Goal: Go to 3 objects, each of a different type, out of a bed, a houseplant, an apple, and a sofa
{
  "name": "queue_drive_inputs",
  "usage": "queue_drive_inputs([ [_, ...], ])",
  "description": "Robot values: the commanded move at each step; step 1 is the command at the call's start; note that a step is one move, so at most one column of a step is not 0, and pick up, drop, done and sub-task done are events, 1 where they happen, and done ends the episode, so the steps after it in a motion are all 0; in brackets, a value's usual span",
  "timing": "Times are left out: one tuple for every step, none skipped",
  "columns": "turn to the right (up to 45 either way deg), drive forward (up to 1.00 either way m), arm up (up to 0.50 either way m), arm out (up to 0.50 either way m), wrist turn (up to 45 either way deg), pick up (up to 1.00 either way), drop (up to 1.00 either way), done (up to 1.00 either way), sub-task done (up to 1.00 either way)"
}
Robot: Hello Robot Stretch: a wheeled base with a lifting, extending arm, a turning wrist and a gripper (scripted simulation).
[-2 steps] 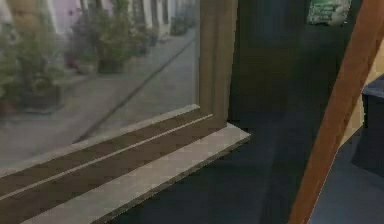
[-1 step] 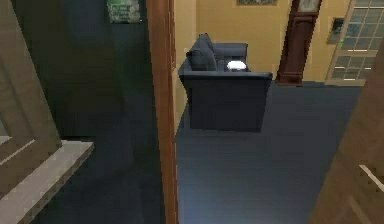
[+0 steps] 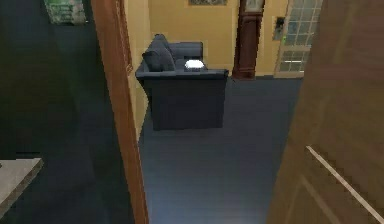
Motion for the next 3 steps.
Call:
queue_drive_inputs([
  [0.0, 1.00, 0.00, 0.00, 0.0, 0.00, 0.00, 0.00, 0.00],
  [0.0, 0.50, 0.00, 0.00, 0.0, 0.00, 0.00, 0.00, 0.00],
  [0.0, 0.00, 0.00, 0.00, 0.0, 0.00, 0.00, 1.00, 0.00],
])
